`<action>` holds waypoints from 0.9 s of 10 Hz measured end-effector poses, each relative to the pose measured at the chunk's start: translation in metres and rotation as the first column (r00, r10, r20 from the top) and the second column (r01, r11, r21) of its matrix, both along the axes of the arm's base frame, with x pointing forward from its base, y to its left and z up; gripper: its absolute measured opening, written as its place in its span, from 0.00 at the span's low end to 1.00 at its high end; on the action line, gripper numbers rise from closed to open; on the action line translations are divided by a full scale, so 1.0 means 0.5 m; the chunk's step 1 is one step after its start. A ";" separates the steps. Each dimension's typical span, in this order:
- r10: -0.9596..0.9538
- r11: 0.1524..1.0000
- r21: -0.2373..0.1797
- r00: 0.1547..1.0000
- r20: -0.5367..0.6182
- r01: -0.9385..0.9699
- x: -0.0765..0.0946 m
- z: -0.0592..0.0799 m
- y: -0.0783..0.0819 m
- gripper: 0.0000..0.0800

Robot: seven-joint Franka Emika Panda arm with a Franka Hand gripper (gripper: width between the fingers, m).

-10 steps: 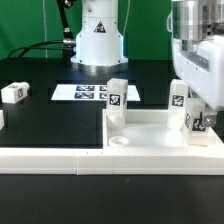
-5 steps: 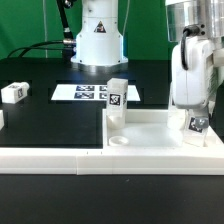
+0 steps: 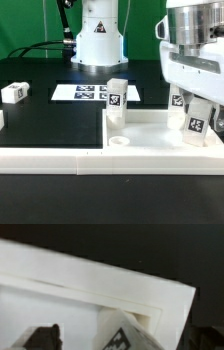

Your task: Assemble square table

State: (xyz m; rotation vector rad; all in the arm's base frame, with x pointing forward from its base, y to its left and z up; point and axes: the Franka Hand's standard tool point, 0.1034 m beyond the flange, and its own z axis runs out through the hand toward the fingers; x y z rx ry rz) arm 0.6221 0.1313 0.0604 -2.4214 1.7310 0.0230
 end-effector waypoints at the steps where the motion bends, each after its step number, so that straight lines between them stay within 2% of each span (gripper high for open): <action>1: 0.062 0.998 -0.006 0.998 0.009 -0.062 0.000 0.000 -0.001 0.81; 2: 0.227 0.974 -0.036 0.974 0.021 -0.226 0.002 0.001 -0.009 0.81; 3: 0.418 0.906 -0.084 0.908 0.028 -0.415 0.009 0.007 -0.024 0.81; 4: 0.675 0.731 -0.150 0.737 0.014 -0.666 0.018 0.014 -0.030 0.81; 5: 0.733 0.672 -0.162 0.680 0.006 -0.723 0.016 0.012 -0.025 0.81; 6: 0.691 0.715 -0.156 0.723 0.007 -0.682 0.016 0.011 -0.027 0.74; 7: 0.684 0.722 -0.155 0.730 0.007 -0.675 0.017 0.011 -0.028 0.74; 9: 0.574 0.811 -0.141 0.819 0.008 -0.567 0.016 0.010 -0.028 0.40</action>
Offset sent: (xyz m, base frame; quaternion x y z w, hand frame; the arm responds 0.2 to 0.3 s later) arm 0.0152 -0.0090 0.0131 -0.0404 0.0075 -0.5007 0.8647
